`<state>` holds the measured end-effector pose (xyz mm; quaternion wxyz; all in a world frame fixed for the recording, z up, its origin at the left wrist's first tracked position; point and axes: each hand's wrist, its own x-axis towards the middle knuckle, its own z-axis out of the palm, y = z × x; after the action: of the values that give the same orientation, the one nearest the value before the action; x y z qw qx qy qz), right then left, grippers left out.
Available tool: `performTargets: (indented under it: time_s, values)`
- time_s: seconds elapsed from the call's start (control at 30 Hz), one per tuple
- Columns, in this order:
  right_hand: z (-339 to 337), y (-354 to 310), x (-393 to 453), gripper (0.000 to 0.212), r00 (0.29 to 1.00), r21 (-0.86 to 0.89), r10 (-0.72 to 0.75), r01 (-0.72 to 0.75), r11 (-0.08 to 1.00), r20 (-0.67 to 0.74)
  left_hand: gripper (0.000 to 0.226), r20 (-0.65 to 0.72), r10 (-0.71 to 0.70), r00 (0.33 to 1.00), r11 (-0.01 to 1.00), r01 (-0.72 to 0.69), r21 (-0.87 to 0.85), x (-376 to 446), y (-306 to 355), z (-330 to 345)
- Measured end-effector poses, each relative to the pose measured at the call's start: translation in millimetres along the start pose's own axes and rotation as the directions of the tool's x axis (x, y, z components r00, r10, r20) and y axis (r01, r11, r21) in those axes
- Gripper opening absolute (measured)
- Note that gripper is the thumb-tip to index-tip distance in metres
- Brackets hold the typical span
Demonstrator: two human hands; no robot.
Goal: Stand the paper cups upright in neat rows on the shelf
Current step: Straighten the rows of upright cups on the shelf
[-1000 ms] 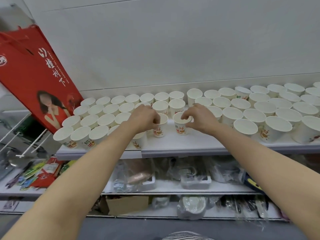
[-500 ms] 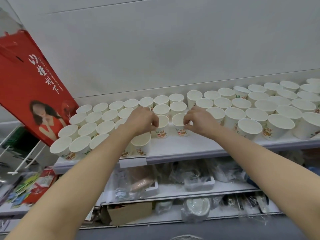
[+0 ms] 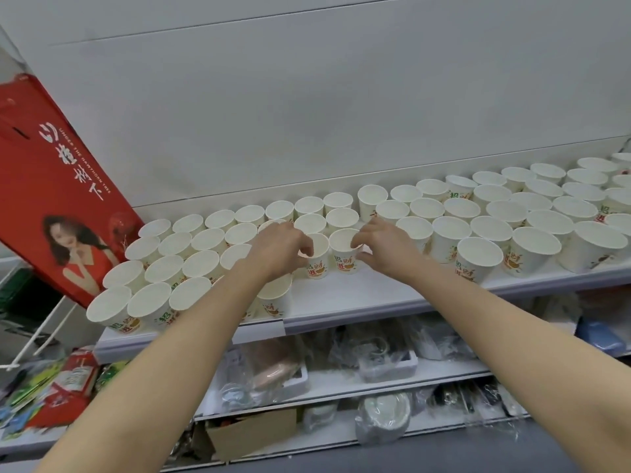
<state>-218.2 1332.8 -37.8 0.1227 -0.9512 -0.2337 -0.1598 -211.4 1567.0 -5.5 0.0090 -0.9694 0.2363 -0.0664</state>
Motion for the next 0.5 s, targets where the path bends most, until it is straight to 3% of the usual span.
performTargets:
  time_s: [0.2, 0.3, 0.5]
  values:
    - [-11.1, 16.0, -43.8, 0.017, 0.983, 0.013, 0.086, -0.085, 0.996, -0.159, 0.025, -0.125, 0.039, 0.991, 0.985, -0.059, -0.161, 4.7, 29.5, -3.4]
    - [-18.2, 35.7, -79.7, 0.009, 0.951, 0.006, 0.164, -0.169, 0.986, -0.263, 0.019, -0.136, 0.096, 0.986, 0.972, -0.122, -0.203, 15.2, 63.9, -1.9]
    - [-49.2, 80.1, -146.4, 0.005, 0.91, -0.032, 0.242, -0.268, 0.963, -0.337, 0.021, -0.145, 0.211, 0.967, 0.932, -0.244, -0.268, 46.5, 149.5, 7.6]
